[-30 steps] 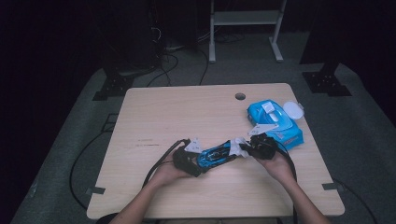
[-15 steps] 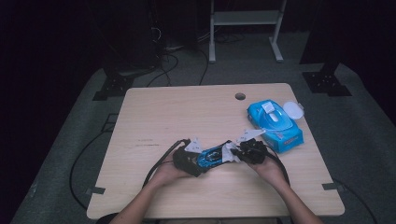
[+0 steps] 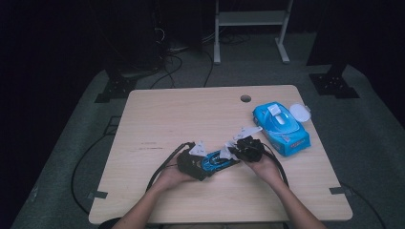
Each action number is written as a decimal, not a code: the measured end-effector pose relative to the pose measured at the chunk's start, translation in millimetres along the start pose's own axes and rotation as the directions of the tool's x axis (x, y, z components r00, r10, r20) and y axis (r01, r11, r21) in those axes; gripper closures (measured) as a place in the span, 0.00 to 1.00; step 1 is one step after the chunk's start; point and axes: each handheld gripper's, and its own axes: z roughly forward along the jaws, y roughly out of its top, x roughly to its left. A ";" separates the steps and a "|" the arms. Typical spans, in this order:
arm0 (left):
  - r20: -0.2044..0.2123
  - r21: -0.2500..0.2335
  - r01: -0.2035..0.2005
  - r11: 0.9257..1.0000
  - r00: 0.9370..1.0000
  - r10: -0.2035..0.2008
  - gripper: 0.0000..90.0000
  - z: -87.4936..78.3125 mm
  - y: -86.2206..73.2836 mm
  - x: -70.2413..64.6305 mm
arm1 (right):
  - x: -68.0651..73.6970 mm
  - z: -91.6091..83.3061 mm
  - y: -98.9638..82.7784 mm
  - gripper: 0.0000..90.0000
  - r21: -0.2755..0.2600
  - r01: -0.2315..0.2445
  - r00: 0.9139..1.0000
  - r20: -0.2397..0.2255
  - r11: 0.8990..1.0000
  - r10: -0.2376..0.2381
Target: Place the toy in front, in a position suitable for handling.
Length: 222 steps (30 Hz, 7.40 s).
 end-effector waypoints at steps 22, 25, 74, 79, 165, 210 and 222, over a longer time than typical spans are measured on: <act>0.003 0.002 -0.006 1.000 1.000 0.006 0.26 0.7 0.7 0.8 | -17.9 -7.0 -9.5 0.91 0.026 -0.013 0.999 0.035 1.000 0.013; 0.003 0.001 -0.005 1.000 1.000 0.005 0.26 0.9 0.9 0.7 | -14.2 -10.6 -12.5 0.91 0.031 -0.004 1.000 0.028 1.000 0.003; -0.001 -0.005 0.000 1.000 1.000 0.000 0.26 1.6 0.9 0.3 | -15.4 7.2 0.6 0.90 -0.009 0.025 0.998 0.059 1.000 -0.024; 0.000 -0.003 -0.004 1.000 1.000 0.004 0.26 1.4 0.7 0.8 | -17.6 -6.5 -12.1 0.91 -0.018 0.005 0.999 0.033 1.000 -0.004; 0.094 -0.197 -0.020 0.980 0.995 0.039 0.71 -4.5 11.1 -4.6 | 41.8 -13.7 12.5 0.93 -0.138 0.072 0.983 -0.160 0.988 -0.094; 0.046 -0.175 0.002 0.984 0.999 0.006 0.73 -7.9 12.5 -1.6 | -4.4 -31.7 -13.5 0.93 -0.148 -0.108 0.994 -0.017 0.983 0.107; 0.041 -0.176 -0.001 0.984 0.999 0.008 0.73 -7.6 12.4 -2.0 | 24.1 -23.8 -3.7 0.93 -0.143 0.003 0.999 -0.047 0.990 -0.010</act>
